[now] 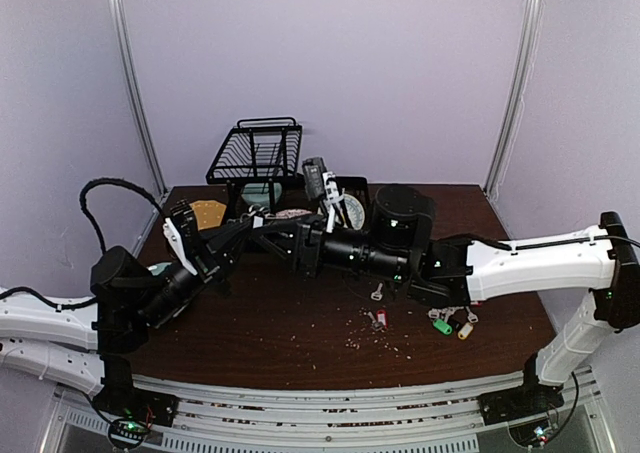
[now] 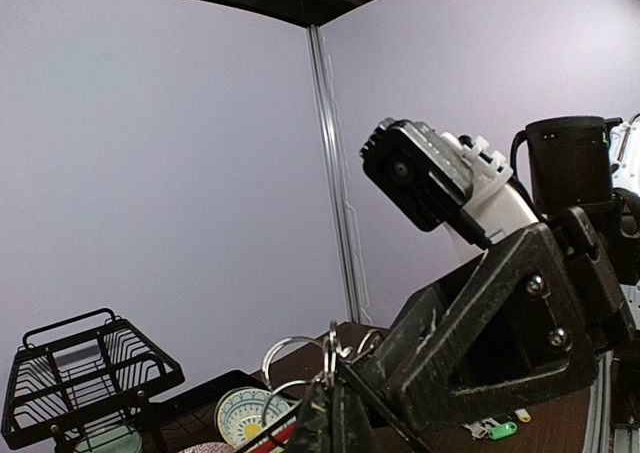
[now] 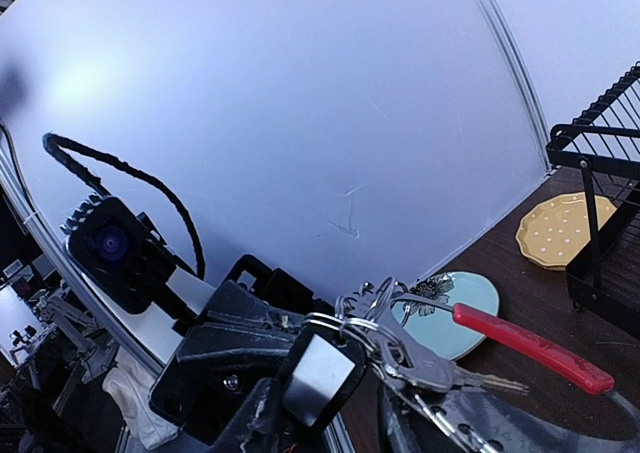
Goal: Put the keys on the keyring
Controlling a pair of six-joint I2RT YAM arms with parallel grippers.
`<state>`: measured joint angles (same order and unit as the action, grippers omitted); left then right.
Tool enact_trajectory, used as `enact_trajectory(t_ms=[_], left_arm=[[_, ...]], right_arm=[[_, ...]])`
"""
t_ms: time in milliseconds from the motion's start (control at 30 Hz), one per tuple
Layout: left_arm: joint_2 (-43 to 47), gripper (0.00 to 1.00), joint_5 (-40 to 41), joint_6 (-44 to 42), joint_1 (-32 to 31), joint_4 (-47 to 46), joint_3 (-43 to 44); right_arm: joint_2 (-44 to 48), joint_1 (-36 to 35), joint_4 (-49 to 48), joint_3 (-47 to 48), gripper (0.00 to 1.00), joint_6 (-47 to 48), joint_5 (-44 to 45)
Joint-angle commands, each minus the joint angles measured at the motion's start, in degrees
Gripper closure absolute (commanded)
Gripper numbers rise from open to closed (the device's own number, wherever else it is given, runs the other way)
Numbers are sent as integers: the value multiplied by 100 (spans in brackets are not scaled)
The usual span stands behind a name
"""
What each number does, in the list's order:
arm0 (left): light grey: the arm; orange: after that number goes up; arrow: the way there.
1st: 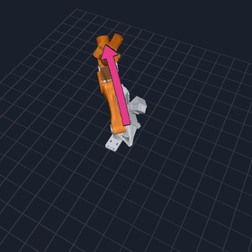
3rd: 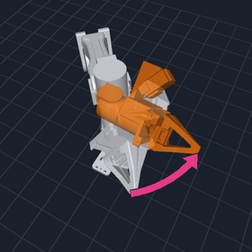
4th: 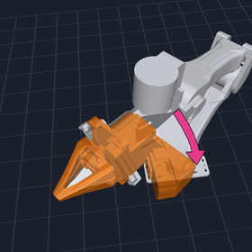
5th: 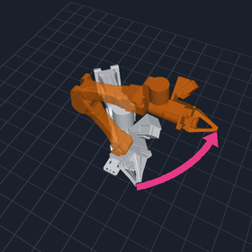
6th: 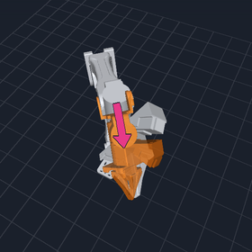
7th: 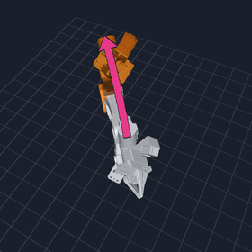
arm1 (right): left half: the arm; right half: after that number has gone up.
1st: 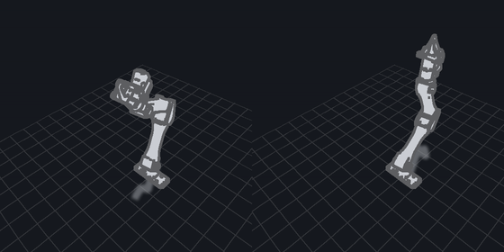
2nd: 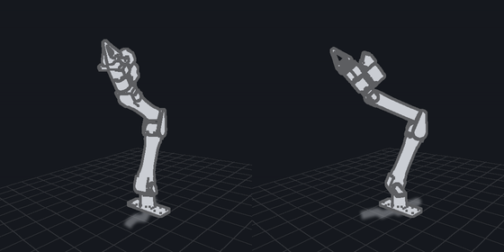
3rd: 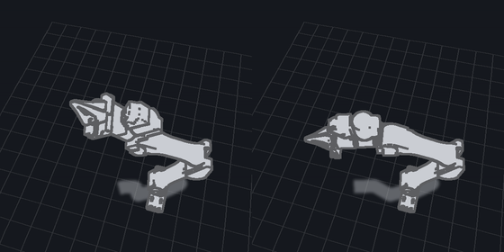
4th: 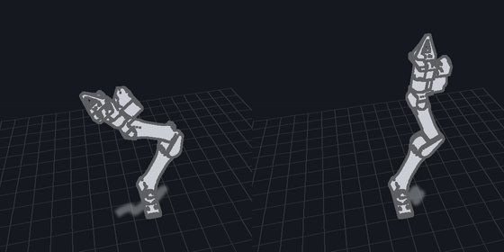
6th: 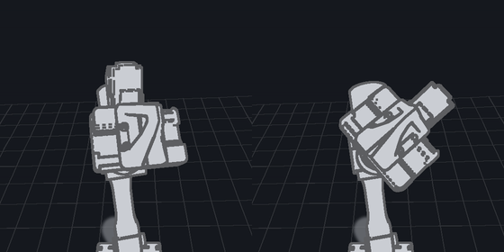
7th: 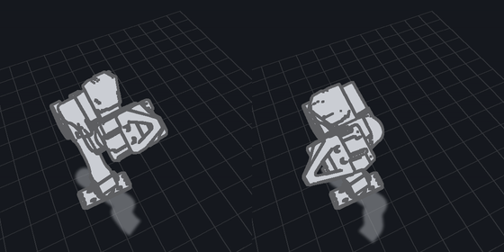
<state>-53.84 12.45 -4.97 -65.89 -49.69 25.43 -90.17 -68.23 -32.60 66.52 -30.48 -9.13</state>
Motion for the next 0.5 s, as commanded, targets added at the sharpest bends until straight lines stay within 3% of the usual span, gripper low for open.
enact_trajectory(t_ms=[0, 233, 467], left_arm=[[14, 100, -107, -156, -60, -431, -57], [-157, 100, -35, -382, -181, -489, -32], [-92, 100, 49, -324, -196, -464, -24]], right_arm=[[-109, 77, -187, 233, 66, -82, -1], [-232, 92, -229, 317, 60, -164, -96], [-172, 98, 42, 269, 82, -78, 49]])
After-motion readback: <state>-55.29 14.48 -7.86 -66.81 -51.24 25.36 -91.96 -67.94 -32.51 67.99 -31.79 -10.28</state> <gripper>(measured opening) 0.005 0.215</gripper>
